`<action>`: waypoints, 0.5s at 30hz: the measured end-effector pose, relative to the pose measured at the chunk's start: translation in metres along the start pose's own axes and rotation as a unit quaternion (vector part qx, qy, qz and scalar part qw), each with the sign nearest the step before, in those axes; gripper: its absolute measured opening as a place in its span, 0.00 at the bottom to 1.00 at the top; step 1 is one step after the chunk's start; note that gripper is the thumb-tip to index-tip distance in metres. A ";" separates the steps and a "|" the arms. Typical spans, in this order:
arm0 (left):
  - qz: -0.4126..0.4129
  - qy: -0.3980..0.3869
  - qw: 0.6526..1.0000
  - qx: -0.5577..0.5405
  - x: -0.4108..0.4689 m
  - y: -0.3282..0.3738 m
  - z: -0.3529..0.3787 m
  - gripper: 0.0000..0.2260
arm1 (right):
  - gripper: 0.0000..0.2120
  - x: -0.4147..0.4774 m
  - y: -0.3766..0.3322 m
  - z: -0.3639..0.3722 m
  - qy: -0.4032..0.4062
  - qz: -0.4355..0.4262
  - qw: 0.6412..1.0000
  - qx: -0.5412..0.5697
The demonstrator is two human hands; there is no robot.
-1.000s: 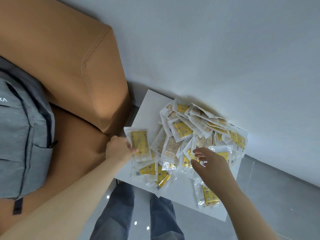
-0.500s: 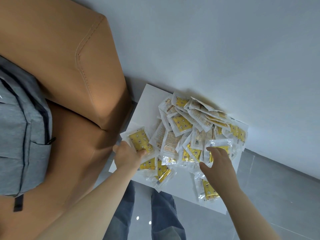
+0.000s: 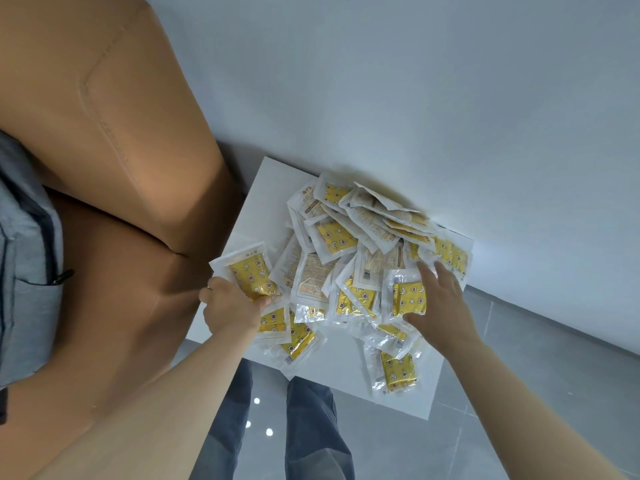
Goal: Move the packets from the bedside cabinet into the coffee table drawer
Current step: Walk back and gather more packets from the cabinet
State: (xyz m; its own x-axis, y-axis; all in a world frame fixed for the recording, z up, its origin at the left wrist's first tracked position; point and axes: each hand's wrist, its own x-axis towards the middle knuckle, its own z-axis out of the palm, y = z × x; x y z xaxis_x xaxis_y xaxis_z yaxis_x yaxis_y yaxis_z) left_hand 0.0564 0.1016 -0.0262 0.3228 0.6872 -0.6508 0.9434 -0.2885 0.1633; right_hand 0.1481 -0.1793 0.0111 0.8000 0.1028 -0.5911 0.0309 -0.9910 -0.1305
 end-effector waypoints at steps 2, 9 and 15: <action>-0.008 -0.005 1.000 0.018 0.002 -0.001 0.003 0.35 | 0.48 0.006 0.002 0.001 -0.003 -0.018 1.000 -0.018; -0.004 -0.002 1.000 0.007 0.005 -0.006 0.009 0.31 | 0.51 0.007 0.005 0.017 0.031 -0.028 0.999 -0.030; -0.009 -0.014 1.000 -0.008 0.009 -0.009 0.013 0.30 | 0.36 -0.002 0.009 0.025 0.075 -0.025 0.997 0.010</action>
State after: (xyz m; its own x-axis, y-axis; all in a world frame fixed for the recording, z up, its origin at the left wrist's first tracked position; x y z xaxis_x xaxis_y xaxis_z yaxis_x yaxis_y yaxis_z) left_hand 0.0497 0.1021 -0.0432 0.3046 0.6736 -0.6734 0.9500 -0.2655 0.1642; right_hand 0.1314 -0.1865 -0.0088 0.8789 0.1358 -0.4573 0.0619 -0.9830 -0.1728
